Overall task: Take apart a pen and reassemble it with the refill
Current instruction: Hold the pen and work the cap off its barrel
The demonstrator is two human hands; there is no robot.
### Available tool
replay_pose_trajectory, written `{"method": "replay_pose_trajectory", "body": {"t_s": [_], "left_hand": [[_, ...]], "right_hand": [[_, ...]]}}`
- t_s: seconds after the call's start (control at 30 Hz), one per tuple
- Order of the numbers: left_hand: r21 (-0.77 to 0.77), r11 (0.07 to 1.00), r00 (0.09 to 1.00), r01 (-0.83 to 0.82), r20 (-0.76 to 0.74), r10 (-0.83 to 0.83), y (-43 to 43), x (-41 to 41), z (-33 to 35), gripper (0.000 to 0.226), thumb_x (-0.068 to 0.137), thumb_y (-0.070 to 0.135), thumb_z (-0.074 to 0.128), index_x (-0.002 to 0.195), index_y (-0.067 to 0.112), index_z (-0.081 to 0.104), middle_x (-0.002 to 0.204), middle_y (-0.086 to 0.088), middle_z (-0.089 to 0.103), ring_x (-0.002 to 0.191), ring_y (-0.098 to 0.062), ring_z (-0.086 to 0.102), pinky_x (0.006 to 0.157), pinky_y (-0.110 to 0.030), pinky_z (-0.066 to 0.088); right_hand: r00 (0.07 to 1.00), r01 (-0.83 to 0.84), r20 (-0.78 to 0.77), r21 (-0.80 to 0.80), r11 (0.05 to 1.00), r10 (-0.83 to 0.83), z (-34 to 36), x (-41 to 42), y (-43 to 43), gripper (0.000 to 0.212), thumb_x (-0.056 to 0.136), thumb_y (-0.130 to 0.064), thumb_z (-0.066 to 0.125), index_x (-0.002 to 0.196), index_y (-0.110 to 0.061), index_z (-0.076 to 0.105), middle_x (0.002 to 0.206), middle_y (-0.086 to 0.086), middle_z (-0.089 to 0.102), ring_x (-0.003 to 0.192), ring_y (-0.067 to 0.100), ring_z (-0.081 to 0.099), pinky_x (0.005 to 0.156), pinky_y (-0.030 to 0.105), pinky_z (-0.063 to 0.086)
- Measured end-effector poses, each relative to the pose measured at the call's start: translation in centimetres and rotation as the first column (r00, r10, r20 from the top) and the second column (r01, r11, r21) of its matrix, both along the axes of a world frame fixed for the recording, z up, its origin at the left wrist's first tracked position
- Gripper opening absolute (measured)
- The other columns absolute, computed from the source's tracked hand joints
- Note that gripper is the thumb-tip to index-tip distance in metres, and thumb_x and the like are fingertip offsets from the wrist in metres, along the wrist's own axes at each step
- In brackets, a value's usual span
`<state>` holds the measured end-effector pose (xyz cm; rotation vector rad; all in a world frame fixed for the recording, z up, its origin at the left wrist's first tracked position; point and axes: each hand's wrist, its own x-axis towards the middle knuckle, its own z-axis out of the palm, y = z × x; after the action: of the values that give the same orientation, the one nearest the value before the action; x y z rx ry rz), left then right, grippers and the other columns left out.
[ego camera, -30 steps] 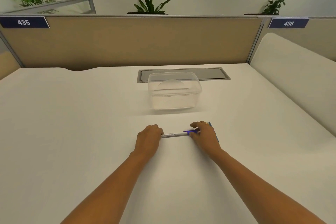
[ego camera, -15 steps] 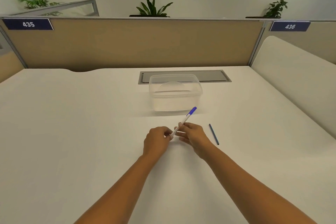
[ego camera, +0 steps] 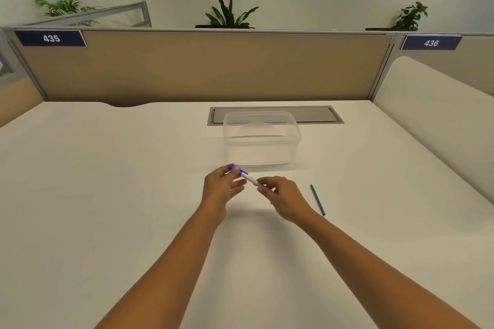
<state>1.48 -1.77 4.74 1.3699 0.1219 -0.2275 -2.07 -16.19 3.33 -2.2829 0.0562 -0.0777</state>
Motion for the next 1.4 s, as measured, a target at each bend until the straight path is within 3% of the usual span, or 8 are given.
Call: {"method": "replay_pose_trajectory", "body": {"t_s": [0.3, 0.57, 0.7, 0.8, 0.87, 1.0, 1.1, 1.4], "left_hand": [[-0.111, 0.987, 0.991, -0.119, -0.082, 0.110, 0.7, 0.2, -0.6, 0.013, 0.084, 0.001, 0.058, 0.097, 0.001, 0.060, 0.081, -0.010, 0.065, 0.074, -0.021, 0.065, 0.060, -0.018, 0.058], [-0.188, 0.942, 0.955, -0.277, -0.163, 0.248, 2.0, 0.6, -0.7, 0.021, 0.085, -0.002, 0.055, 0.106, -0.007, 0.055, 0.085, -0.012, 0.060, 0.072, -0.021, 0.061, 0.085, -0.033, 0.048], [0.344, 0.897, 0.961, -0.277, 0.104, 0.257, 1.3, 0.4, -1.3, 0.043, 0.085, 0.008, 0.059, 0.125, 0.006, 0.046, 0.129, -0.014, 0.051, 0.111, -0.028, 0.052, 0.099, -0.038, 0.040], [0.709, 0.627, 0.842, -0.323, 0.518, -0.152, 0.5, -0.1, -1.7, 0.037, 0.086, 0.019, 0.058, 0.122, 0.017, 0.049, 0.134, -0.002, 0.049, 0.131, -0.021, 0.038, 0.115, -0.046, 0.010], [0.843, 0.430, 0.728, -0.324, 0.512, -0.456, -0.1, -0.3, -1.5, 0.024, 0.090, 0.028, 0.050, 0.112, 0.023, 0.057, 0.122, 0.004, 0.060, 0.129, -0.015, 0.041, 0.114, -0.045, -0.010], [0.934, 0.259, 0.669, -0.247, 0.358, -0.651, -0.8, -0.1, -1.3, 0.032, 0.097, 0.032, 0.032, 0.104, 0.019, 0.060, 0.100, -0.002, 0.066, 0.100, -0.022, 0.058, 0.115, -0.037, 0.008], [0.929, 0.222, 0.644, -0.295, 0.365, -0.672, -0.7, 0.2, -1.5, 0.031, 0.097, 0.031, 0.031, 0.099, 0.017, 0.058, 0.094, -0.005, 0.063, 0.089, -0.025, 0.054, 0.087, -0.034, 0.036], [0.890, 0.214, 0.681, -0.404, 0.448, -0.579, -0.3, 0.1, -2.3, 0.031, 0.092, 0.046, 0.034, 0.109, 0.031, 0.054, 0.090, 0.000, 0.061, 0.086, -0.021, 0.050, 0.072, -0.032, 0.025]], "right_hand": [[0.995, -0.049, 0.076, -0.144, 0.988, 0.060, 0.0, 0.2, 0.2, 0.023, 0.092, -0.024, 0.050, 0.109, -0.019, 0.065, 0.090, 0.011, 0.064, 0.080, 0.014, 0.042, 0.067, 0.028, 0.030], [0.997, -0.030, 0.072, -0.103, 0.994, 0.037, 0.3, -0.3, -2.4, 0.020, 0.089, -0.019, 0.057, 0.103, -0.010, 0.069, 0.079, 0.005, 0.062, 0.075, 0.016, 0.048, 0.059, 0.012, 0.035], [0.997, -0.044, 0.068, -0.040, 0.998, 0.047, 0.2, -0.2, -2.0, 0.020, 0.087, -0.015, 0.059, 0.103, -0.006, 0.069, 0.071, 0.003, 0.057, 0.067, 0.017, 0.049, 0.055, 0.012, 0.035], [0.994, -0.059, 0.088, -0.033, 0.998, 0.062, 0.3, 0.1, -1.4, 0.019, 0.086, -0.016, 0.062, 0.101, -0.007, 0.070, 0.060, -0.006, 0.054, 0.057, 0.008, 0.047, 0.055, 0.010, 0.035], [0.992, -0.067, 0.108, -0.017, 0.998, 0.068, 0.5, 0.3, -1.1, 0.018, 0.084, -0.018, 0.064, 0.098, -0.008, 0.072, 0.055, -0.012, 0.052, 0.053, 0.002, 0.046, 0.052, 0.006, 0.037], [0.990, -0.069, 0.124, 0.028, 0.997, 0.065, 0.9, 0.3, -1.0, 0.021, 0.082, -0.024, 0.067, 0.093, -0.007, 0.073, 0.051, -0.015, 0.052, 0.046, 0.000, 0.050, 0.050, 0.002, 0.038], [0.990, -0.040, 0.135, 0.032, 0.999, 0.035, 0.9, 0.4, -1.3, 0.021, 0.081, -0.023, 0.068, 0.091, -0.006, 0.073, 0.052, -0.016, 0.053, 0.045, -0.002, 0.052, 0.049, 0.001, 0.038], [0.981, -0.122, 0.154, 0.029, 0.992, 0.117, 0.9, 0.0, -1.3, 0.024, 0.092, -0.008, 0.049, 0.110, -0.009, 0.065, 0.077, -0.005, 0.054, 0.064, 0.004, 0.054, 0.062, 0.005, 0.045]]}}
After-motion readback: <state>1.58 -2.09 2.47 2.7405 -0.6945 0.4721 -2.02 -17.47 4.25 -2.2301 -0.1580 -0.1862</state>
